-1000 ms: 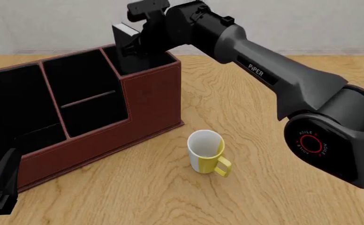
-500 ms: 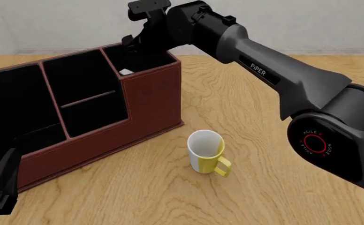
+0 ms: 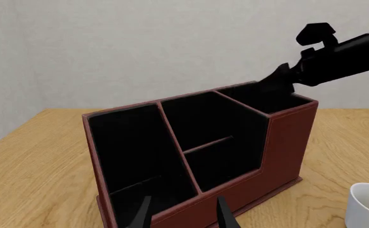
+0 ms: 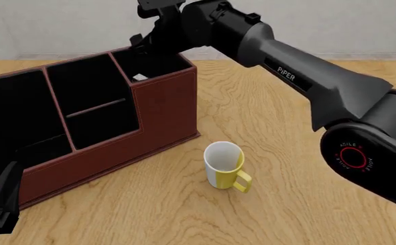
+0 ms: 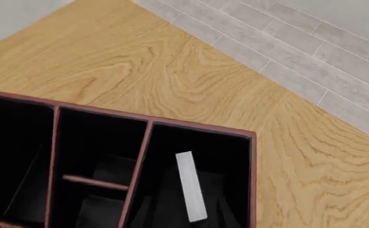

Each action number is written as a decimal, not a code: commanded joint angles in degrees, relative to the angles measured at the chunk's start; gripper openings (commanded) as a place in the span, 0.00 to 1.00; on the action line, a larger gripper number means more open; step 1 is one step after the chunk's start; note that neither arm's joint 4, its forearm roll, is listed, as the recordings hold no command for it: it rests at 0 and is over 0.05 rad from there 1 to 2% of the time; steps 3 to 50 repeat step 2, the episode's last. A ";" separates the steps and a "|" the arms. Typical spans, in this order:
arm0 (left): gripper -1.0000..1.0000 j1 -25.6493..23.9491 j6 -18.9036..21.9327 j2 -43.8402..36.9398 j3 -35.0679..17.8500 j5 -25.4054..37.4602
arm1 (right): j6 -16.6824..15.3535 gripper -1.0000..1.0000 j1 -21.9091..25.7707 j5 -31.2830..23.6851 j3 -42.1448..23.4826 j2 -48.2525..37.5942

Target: Pick up the book and place it in the right compartment of the caddy.

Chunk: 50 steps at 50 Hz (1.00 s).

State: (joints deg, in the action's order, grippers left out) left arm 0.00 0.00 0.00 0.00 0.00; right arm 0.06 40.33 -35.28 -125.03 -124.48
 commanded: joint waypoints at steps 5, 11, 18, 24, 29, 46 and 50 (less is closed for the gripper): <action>1.00 0.00 0.00 0.00 0.00 0.00 | -0.34 1.00 0.43 2.17 4.04 2.91; 1.00 0.00 0.00 0.00 0.00 0.00 | -0.34 1.00 0.43 2.17 4.04 2.91; 1.00 0.00 0.00 0.00 0.00 0.00 | -0.34 1.00 0.43 2.17 4.04 2.91; 1.00 0.00 0.00 0.00 0.00 0.00 | -0.34 1.00 0.43 2.17 4.04 2.91; 1.00 0.00 0.00 0.00 0.00 0.00 | -0.34 1.00 0.43 2.17 4.04 2.91; 1.00 0.00 0.00 0.00 0.00 0.00 | -0.34 1.00 0.43 2.17 4.04 2.91; 1.00 0.00 0.00 0.00 0.00 0.00 | -0.34 1.00 0.43 2.17 4.04 2.91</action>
